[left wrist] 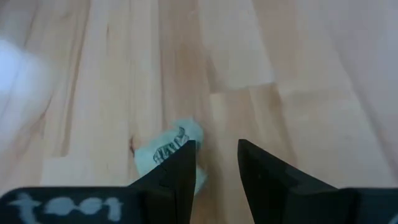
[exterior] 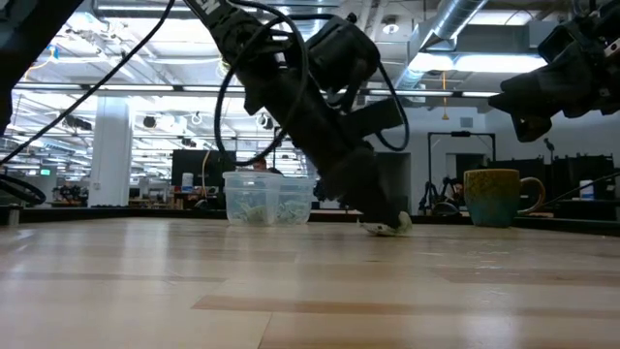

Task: Pick and place items into bin
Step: Put the right stevia packet into the bottom bin

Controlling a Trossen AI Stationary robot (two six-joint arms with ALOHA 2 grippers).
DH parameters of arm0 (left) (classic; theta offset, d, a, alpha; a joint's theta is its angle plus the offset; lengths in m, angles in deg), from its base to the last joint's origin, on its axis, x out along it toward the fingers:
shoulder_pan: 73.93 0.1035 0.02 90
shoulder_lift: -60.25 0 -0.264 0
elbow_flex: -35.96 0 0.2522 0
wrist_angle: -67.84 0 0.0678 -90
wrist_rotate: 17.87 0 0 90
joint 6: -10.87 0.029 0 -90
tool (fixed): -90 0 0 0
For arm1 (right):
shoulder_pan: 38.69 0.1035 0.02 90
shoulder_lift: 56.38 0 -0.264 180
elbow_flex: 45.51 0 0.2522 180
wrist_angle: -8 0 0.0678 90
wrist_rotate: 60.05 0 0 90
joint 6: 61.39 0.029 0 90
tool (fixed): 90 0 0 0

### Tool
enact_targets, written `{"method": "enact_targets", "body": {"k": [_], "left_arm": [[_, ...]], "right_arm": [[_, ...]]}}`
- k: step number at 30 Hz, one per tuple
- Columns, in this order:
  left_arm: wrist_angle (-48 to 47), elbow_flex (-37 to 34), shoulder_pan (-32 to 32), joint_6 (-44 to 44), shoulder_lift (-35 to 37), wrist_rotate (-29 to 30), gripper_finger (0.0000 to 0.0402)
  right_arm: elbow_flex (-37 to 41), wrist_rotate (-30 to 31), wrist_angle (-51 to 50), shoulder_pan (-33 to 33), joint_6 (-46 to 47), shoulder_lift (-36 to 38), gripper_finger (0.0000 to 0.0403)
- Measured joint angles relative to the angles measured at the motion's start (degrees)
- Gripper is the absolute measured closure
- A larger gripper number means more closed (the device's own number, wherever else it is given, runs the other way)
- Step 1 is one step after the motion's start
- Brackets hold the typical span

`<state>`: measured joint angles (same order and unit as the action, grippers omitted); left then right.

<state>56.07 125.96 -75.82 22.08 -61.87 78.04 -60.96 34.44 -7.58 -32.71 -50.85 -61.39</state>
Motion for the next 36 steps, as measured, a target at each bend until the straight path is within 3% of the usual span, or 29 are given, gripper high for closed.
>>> {"method": "enact_targets", "body": {"k": [6, 28, 36], "left_arm": [[0.7, 0.3, 0.1, -0.8, -0.1, 2.1, 0.0291], [1.6, 2.0, 0.9, -3.1, -3.2, 0.4, 0.0292], [1.9, 2.9, 0.9, -4.0, -3.7, 0.7, 0.0324]], "right_arm": [[0.0, 0.1, 0.2, 0.0, 0.0, -0.1, 0.0267], [0.0, 0.0, 0.4, 0.0, 0.0, -0.3, 0.0267], [0.0, -0.1, 0.2, 0.0, 0.0, -0.2, 0.0267]]}}
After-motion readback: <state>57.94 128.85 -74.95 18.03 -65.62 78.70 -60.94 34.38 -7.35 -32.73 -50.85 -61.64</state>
